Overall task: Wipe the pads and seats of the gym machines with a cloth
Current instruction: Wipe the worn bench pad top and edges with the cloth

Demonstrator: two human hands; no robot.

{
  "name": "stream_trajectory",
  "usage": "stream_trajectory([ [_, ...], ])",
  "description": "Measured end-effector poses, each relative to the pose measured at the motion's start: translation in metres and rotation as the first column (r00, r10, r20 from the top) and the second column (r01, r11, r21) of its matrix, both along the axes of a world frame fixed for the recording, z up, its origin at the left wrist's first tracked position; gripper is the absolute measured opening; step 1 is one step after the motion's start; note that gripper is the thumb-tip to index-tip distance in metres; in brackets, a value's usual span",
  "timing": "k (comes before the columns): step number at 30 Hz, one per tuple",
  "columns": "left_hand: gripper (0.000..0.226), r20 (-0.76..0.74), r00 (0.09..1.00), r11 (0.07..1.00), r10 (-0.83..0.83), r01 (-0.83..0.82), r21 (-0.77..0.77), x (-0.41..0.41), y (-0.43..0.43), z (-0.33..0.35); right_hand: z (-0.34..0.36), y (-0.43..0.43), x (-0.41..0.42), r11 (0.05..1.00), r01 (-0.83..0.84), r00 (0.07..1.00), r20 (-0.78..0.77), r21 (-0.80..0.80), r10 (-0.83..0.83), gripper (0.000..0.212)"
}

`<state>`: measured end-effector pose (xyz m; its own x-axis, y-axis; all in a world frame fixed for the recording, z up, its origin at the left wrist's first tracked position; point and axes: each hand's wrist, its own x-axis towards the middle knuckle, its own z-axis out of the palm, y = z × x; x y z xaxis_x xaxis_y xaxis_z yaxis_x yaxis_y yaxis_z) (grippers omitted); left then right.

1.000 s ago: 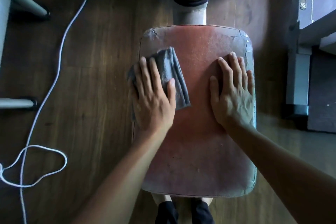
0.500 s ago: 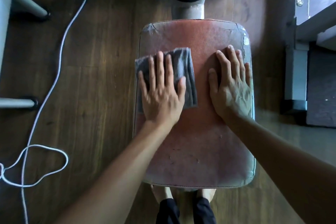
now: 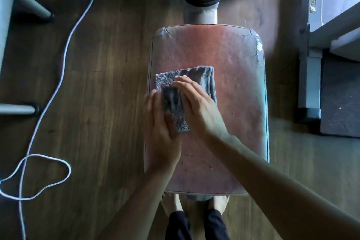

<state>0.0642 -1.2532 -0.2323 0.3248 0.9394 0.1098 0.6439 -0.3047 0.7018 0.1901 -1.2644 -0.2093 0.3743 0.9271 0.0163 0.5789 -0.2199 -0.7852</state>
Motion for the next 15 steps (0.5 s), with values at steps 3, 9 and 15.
stream_trajectory([
  [3, 0.046, 0.077, 0.994, 0.996, 0.083, -0.080, -0.050, -0.010, -0.005, -0.006, -0.018, 0.006, -0.004, 0.997, -0.050, 0.983, 0.174, -0.062, 0.060, 0.042],
  [9, 0.050, -0.117, 0.993, 1.000, 0.009, -0.011, -0.018, -0.004, -0.005, -0.007, -0.030, 0.037, 0.030, 0.972, -0.145, 0.792, 0.567, -0.187, 0.227, 0.058],
  [15, 0.059, -0.517, 0.825, 0.947, -0.228, 0.311, 0.080, -0.004, -0.011, -0.009, -0.026, 0.079, 0.087, 0.957, 0.100, 0.809, 0.583, -0.272, 0.081, 0.064],
])
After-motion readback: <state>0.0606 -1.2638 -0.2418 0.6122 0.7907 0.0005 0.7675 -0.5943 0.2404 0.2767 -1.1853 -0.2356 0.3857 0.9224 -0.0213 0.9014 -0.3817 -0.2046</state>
